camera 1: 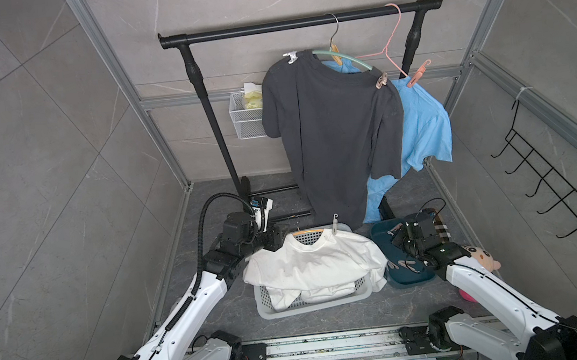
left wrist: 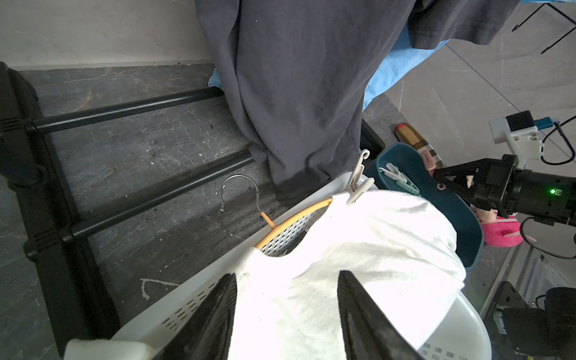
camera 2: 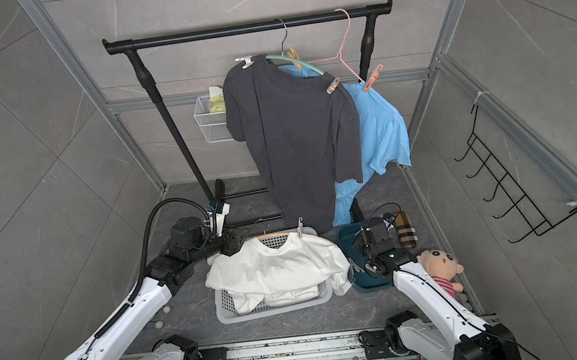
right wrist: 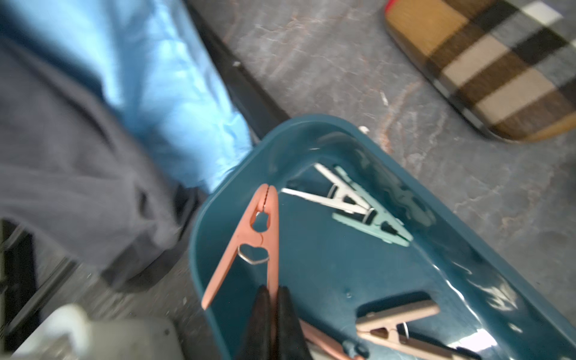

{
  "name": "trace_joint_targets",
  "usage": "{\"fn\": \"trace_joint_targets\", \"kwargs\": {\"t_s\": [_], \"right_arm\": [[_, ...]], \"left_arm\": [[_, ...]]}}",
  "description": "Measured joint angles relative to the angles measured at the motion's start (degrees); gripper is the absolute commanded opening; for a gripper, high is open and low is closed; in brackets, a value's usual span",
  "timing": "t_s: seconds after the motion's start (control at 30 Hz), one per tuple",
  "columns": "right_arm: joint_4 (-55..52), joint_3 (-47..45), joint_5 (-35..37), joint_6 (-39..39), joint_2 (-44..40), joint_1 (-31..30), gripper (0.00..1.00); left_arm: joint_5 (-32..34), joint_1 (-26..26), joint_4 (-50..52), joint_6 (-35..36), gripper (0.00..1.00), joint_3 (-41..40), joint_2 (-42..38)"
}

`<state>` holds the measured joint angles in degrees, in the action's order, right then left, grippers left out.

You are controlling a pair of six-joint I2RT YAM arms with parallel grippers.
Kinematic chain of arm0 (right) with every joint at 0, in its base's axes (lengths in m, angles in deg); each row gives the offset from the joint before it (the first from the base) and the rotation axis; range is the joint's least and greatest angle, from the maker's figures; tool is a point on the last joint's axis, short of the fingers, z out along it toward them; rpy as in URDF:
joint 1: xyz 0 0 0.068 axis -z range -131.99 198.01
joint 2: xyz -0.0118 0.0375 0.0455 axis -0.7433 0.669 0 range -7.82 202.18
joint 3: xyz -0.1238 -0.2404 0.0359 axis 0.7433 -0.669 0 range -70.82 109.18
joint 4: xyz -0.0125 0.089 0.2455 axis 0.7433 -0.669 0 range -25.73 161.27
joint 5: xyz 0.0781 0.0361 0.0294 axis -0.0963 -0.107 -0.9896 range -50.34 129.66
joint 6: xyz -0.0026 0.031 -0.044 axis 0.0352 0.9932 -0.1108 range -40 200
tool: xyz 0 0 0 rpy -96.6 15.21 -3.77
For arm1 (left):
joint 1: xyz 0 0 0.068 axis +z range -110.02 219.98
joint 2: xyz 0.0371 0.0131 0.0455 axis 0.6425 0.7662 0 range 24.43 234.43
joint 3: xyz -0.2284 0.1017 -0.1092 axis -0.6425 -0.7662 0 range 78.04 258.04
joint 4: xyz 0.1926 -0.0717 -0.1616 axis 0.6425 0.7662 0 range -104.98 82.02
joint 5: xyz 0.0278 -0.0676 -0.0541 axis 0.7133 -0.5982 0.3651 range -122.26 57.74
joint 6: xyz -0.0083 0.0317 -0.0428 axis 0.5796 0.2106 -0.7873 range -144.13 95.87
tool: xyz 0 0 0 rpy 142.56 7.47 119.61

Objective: Use clothespins to secure the t-shirt on both sides of the hanger
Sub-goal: Pick up the clothespin from the storage box.

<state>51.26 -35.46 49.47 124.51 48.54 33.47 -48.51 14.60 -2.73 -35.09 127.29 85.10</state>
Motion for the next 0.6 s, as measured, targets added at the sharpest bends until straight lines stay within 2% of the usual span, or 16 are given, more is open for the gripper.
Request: {"fn": "trace_joint_targets", "kwargs": {"t_s": [0.17,0.37,0.6], "right_arm": [[-2.8,6.1,-4.3,-8.9,-0.5,-2.0,0.00],[-2.9,10.7,-6.2,-19.2,-3.2,-8.5,0.00],[-0.4,14.6,-7.2,-33.5,-0.9,-16.3,0.00]], "left_arm": [[-2.4,0.0,-0.5,0.0,0.55,0.0,0.0],[-4.3,0.0,-1.4,0.2,0.55,0.0,-0.4],[-8.3,0.0,-2.4,0.9,0.54,0.0,-0.8]]}}
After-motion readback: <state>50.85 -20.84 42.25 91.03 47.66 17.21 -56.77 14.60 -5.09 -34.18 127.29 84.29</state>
